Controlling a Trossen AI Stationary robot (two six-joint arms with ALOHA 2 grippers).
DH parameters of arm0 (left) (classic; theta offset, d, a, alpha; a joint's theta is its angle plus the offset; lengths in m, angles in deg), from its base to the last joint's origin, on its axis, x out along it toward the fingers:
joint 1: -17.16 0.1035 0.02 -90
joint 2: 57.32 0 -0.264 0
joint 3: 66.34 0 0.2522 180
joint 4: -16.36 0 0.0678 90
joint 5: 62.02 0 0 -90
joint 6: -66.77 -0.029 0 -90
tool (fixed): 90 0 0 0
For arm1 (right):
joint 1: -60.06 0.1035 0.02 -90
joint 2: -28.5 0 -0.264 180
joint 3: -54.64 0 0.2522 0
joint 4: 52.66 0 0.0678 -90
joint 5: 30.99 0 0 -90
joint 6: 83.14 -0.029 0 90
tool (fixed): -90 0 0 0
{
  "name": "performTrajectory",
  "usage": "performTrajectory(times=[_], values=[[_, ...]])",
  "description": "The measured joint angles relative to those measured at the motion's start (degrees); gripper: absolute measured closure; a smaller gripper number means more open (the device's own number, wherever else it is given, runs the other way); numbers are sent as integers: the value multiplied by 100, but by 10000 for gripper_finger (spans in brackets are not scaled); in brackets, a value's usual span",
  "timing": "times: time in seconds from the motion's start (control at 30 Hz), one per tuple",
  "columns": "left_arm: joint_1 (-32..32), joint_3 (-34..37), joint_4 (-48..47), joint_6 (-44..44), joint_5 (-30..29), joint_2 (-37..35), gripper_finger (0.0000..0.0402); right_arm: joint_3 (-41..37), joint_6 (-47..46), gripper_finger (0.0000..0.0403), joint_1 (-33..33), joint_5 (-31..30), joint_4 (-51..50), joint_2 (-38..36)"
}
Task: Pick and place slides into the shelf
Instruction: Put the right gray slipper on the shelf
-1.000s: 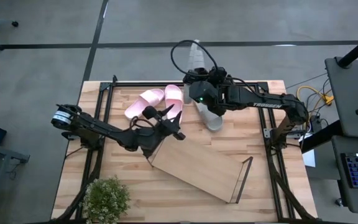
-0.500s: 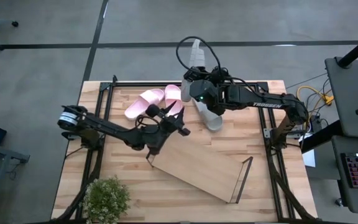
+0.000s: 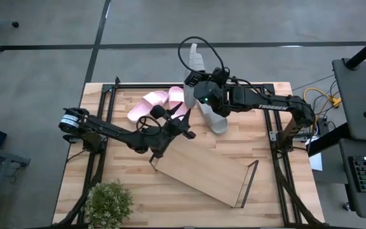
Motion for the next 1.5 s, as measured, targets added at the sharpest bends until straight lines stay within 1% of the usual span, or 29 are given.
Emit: performTrajectory(times=[0.23, 0.37, 0.53, 0.6, 0.77, 0.87, 0.97, 1.03, 1.1, 1.2, 1.23, 1.33, 1.4, 1.5], values=[[-29, 0, 0, 0, 72, 0, 224, 0, 494, 394, -15, 169, 204, -44], [-114, 2, -7, -11, 60, -27, 224, -2, 1199, 394, -39, 435, 213, -79], [-264, 56, -20, 2, -52, -291, 224, -2, 1796, 394, -48, 443, 323, -159], [-298, 57, 4, 181, -4, -491, 224, -2, 2058, 394, -52, 445, 422, -160], [-351, 63, -5, 1281, 386, -1055, 224, -2, 3344, 394, -48, 477, 738, -117], [-416, 66, -113, 1569, 444, -1384, 224, -36, 4322, 394, -48, 658, 1161, -68], [-510, 83, -455, 1917, 451, -1733, 224, -107, 5439, 394, -35, 999, 1601, -63], [-553, 94, -878, 2287, 448, -1959, 224, -149, 5832, 394, -7, 1149, 1656, -63], [-609, 136, -1526, 2823, 434, -2260, 224, -217, 6138, 394, 29, 1182, 1616, -63], [-647, 218, -2754, 4121, 490, -2701, 224, -358, 6518, 394, 52, 1376, 1580, -75], [-647, 254, -3214, 4609, 590, -2852, 224, -424, 6576, 394, 52, 1513, 1588, -96], [-633, 340, -4315, 6025, 1293, -3287, 224, -649, 6733, 394, 81, 1992, 1621, -199], [-623, 394, -4652, 6703, 1580, -3498, 224, -767, 6969, 394, 125, 2283, 1642, -283], [-623, 427, -4901, 7219, 1786, -3740, 224, -868, 7554, 394, 257, 2617, 1685, -426]])
